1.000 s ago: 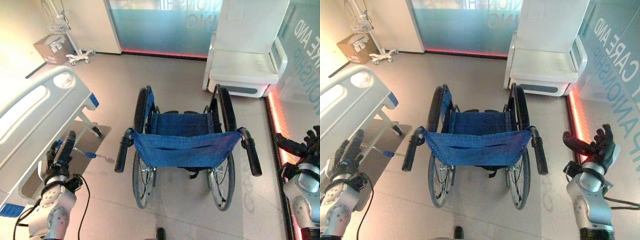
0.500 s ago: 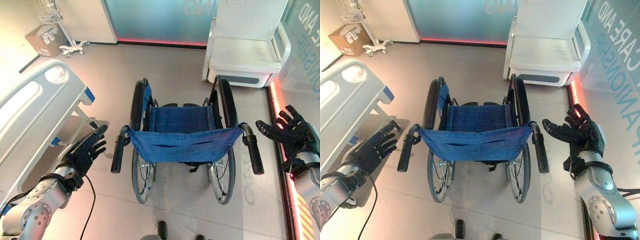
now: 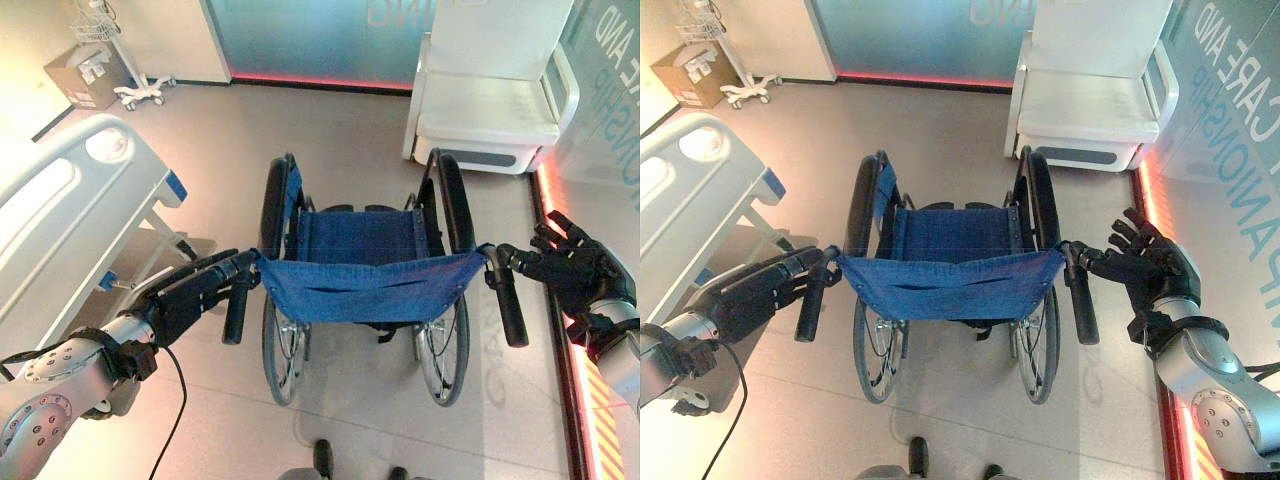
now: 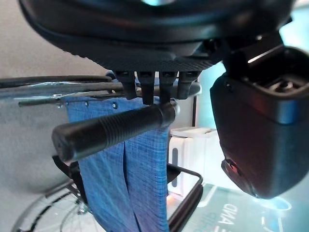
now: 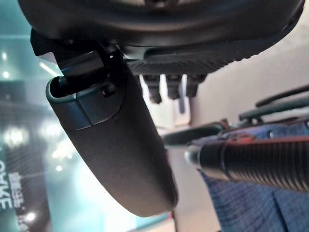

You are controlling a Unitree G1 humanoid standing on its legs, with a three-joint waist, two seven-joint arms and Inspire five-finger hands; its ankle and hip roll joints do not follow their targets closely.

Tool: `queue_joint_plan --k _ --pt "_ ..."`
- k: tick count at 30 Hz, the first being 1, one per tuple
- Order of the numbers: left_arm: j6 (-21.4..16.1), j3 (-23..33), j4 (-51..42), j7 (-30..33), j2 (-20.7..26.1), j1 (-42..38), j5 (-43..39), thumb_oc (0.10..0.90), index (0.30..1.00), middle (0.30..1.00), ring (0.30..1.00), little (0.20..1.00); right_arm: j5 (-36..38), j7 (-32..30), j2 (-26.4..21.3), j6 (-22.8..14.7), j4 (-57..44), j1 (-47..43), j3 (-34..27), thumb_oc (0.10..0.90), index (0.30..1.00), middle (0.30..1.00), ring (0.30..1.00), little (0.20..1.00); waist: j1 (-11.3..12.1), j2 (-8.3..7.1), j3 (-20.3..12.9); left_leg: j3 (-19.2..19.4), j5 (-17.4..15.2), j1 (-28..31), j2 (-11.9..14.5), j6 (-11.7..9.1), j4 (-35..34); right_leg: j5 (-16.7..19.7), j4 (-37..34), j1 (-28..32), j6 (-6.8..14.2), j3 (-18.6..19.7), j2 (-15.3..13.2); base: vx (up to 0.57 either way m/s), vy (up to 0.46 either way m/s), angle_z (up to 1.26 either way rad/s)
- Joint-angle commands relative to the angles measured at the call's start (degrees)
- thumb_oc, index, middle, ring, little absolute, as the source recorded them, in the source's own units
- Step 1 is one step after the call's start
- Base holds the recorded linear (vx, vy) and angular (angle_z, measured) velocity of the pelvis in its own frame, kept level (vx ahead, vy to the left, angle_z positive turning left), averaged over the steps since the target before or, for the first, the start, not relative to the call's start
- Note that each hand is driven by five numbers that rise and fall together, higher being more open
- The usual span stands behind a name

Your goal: Push the wheelchair next to the bed

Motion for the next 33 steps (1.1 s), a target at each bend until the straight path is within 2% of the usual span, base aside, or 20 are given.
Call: queue_joint_plan --k 1,6,11,14,15,18,26,31,33 --pt "-2.92 6.69 -1.38 0.44 4.37 -0.65 -4.48 0.800 0.900 0.900 0.900 0.900 1.77 0.59 -6.48 -1.32 -5.82 -2.16 -2.30 0.800 0.900 0.900 0.900 0.900 -0.52 -0.35 -3.97 4.07 -3.39 1.96 3.73 -5.21 0.14 7.25 -4.03 -2.30 4.16 1.14 -3.04 0.00 0.000 0.00" --pt "-1.78 5.23 -2.01 -1.43 6.33 0.05 -6.31 0.800 0.900 0.900 0.900 0.900 0.92 0.43 -9.09 2.89 -5.34 -1.22 -0.28 0.800 0.900 0.900 0.900 0.900 -0.59 -0.33 -3.87 4.17 -3.21 1.97 3.76 -5.17 0.14 7.40 -4.03 -2.29 4.17 0.95 -3.09 0.00 0.000 0.00" --pt "-0.74 2.16 -2.04 -0.86 9.35 -1.49 -7.64 0.800 0.900 0.900 0.900 0.900 0.06 -1.16 -11.70 2.15 -2.89 -2.59 3.10 0.800 0.900 0.900 0.900 0.900 -0.76 -0.01 -3.51 4.45 -2.99 2.14 3.85 -5.23 0.14 7.53 -4.03 -2.05 4.11 0.80 -3.00 0.02 0.003 -0.02" --pt "0.26 2.22 -1.59 -2.59 11.33 -0.85 -1.35 0.800 0.900 0.900 0.900 0.900 0.84 -1.73 -12.97 1.92 -2.46 -2.38 2.81 0.800 0.900 0.900 0.900 0.900 -0.84 0.14 -3.39 4.58 -3.00 2.13 3.84 -5.18 0.14 7.50 -4.03 -2.10 4.15 0.88 -2.94 0.00 0.000 0.00" --pt "0.57 3.45 -1.33 -2.35 12.38 0.42 3.59 0.800 0.900 0.900 0.900 0.900 1.23 -1.82 -13.48 2.12 -2.61 -1.75 2.15 0.800 0.900 0.900 0.900 0.900 -0.87 0.19 -3.37 4.55 -3.04 2.16 3.80 -5.12 0.14 7.54 -4.03 -2.15 4.19 0.96 -2.93 0.00 0.000 0.00" --pt "0.46 9.84 0.59 -3.73 14.63 5.40 8.68 0.800 0.900 0.900 0.900 0.900 2.98 -1.30 -14.90 2.64 -2.91 0.63 -0.68 0.800 0.900 0.900 0.900 0.900 -0.69 0.22 -3.43 4.47 -3.12 2.21 3.63 -4.98 0.14 7.46 -4.03 -2.14 4.28 1.09 -2.89 0.00 0.000 0.00" --pt "-2.70 23.19 1.83 -6.21 16.67 16.27 15.95 0.800 0.900 0.900 0.900 0.900 4.25 2.24 -15.27 3.73 -2.55 5.92 -5.59 0.800 0.900 0.900 0.900 0.900 -0.50 0.36 -3.87 4.54 -3.14 2.49 3.61 -5.01 0.14 7.31 -4.03 -1.70 4.34 0.58 -2.98 0.03 0.011 -0.02" --pt "-6.42 29.42 3.07 -6.43 17.01 20.14 16.32 0.800 0.900 0.900 0.900 0.900 5.09 2.56 -15.03 2.58 -2.63 6.61 -7.19 0.800 0.900 0.900 0.900 0.900 -0.05 0.32 -3.56 4.18 -3.10 2.11 3.63 -5.07 0.14 7.23 -4.03 -1.84 4.37 0.12 -3.21 0.00 0.002 0.01" --pt "-8.12 31.12 2.52 -7.57 16.36 21.21 13.44 0.800 0.900 0.900 0.900 0.900 5.45 2.22 -14.48 2.18 -3.35 6.96 -7.74 0.800 0.900 0.900 0.900 0.900 0.12 0.26 -3.52 4.04 -3.12 1.99 3.58 -5.11 0.14 7.23 -4.03 -1.89 4.48 -0.10 -3.36 0.00 0.000 0.00"
